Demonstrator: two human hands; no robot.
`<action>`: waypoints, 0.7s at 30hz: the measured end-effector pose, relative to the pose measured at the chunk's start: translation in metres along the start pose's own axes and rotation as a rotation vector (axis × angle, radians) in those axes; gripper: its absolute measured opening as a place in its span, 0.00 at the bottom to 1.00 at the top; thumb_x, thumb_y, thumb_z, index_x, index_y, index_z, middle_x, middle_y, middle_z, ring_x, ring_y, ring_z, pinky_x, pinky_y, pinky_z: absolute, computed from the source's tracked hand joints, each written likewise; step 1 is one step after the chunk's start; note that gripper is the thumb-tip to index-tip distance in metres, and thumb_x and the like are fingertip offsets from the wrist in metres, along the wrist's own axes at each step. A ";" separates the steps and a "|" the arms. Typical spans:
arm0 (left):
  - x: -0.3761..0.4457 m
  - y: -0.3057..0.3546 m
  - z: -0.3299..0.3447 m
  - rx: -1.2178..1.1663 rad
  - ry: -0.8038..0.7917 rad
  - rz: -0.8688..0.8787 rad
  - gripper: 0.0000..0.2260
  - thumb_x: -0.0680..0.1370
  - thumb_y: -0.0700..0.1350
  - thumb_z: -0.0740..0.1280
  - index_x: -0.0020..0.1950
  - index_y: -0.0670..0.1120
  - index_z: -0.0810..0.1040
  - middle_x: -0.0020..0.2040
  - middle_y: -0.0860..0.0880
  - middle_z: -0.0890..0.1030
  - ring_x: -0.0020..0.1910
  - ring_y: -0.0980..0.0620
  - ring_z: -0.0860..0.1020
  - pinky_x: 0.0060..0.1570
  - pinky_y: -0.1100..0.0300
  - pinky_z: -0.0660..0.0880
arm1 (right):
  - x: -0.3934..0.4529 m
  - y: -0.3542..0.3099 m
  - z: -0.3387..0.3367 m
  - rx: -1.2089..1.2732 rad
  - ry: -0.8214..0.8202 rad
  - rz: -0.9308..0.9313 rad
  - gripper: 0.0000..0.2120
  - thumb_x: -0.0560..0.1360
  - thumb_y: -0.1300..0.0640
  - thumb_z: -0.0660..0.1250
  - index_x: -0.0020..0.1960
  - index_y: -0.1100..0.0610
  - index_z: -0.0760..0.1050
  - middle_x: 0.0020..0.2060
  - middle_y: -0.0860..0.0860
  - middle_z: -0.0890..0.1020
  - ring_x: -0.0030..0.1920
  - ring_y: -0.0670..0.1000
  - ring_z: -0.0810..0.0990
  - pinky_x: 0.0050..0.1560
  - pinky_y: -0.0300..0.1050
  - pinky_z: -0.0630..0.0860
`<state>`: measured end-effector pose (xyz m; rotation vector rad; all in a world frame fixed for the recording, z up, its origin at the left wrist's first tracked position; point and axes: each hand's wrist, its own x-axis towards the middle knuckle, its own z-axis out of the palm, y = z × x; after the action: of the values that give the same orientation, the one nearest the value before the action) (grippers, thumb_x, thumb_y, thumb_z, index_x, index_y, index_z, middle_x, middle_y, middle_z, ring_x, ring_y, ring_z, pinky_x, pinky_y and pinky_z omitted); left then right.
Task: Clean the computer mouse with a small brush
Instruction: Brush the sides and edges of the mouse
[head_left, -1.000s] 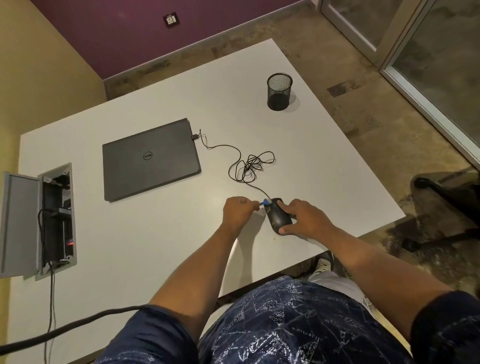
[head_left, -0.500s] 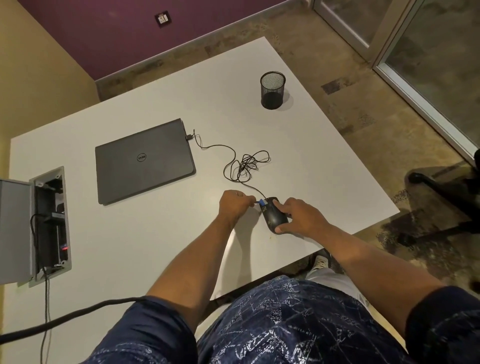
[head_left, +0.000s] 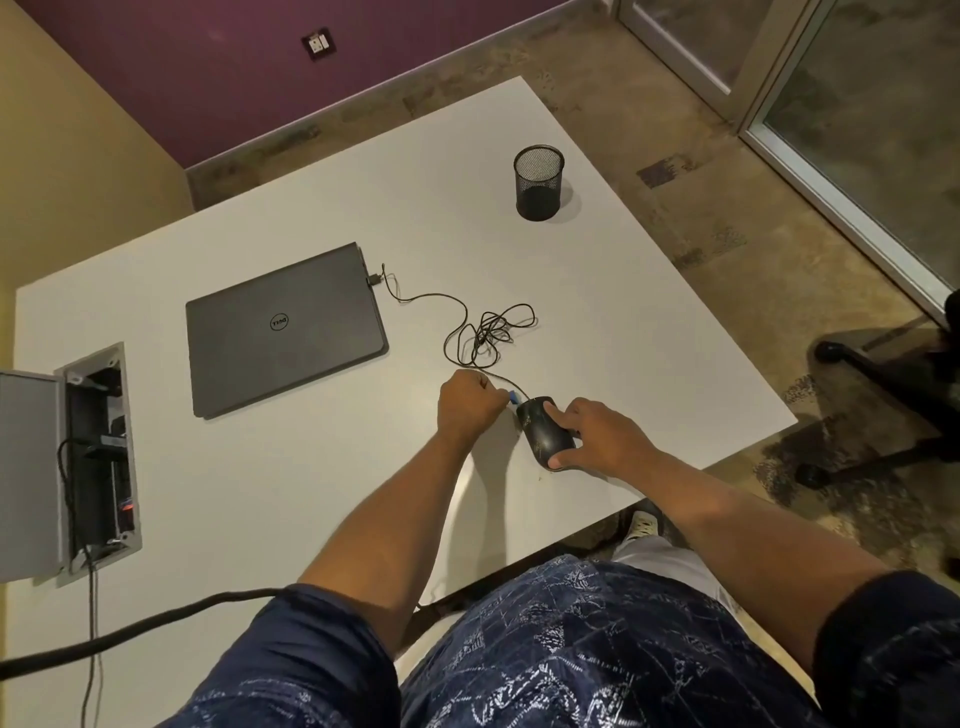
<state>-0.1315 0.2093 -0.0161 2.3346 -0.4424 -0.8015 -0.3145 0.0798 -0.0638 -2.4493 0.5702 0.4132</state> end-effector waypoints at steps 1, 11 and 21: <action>0.000 -0.002 -0.001 -0.014 0.008 0.000 0.15 0.69 0.42 0.73 0.28 0.45 0.69 0.25 0.53 0.69 0.27 0.53 0.66 0.30 0.63 0.64 | 0.000 0.000 0.000 0.001 -0.001 -0.002 0.45 0.70 0.36 0.72 0.80 0.43 0.56 0.60 0.51 0.75 0.57 0.53 0.76 0.51 0.45 0.76; -0.007 -0.021 -0.012 -0.308 -0.273 -0.183 0.07 0.69 0.37 0.73 0.30 0.41 0.82 0.26 0.45 0.72 0.24 0.51 0.66 0.27 0.62 0.64 | 0.001 0.000 0.000 0.004 -0.010 0.000 0.45 0.71 0.37 0.73 0.81 0.44 0.56 0.61 0.52 0.74 0.58 0.54 0.76 0.49 0.43 0.72; -0.009 -0.033 -0.001 -0.182 -0.169 -0.096 0.13 0.75 0.46 0.76 0.39 0.36 0.85 0.31 0.44 0.80 0.32 0.51 0.74 0.37 0.61 0.71 | 0.000 -0.001 0.000 0.010 -0.012 -0.001 0.43 0.71 0.37 0.73 0.80 0.47 0.60 0.59 0.51 0.74 0.56 0.53 0.75 0.51 0.46 0.75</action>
<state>-0.1342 0.2385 -0.0337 2.1417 -0.3151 -1.0454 -0.3139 0.0806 -0.0628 -2.4359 0.5645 0.4232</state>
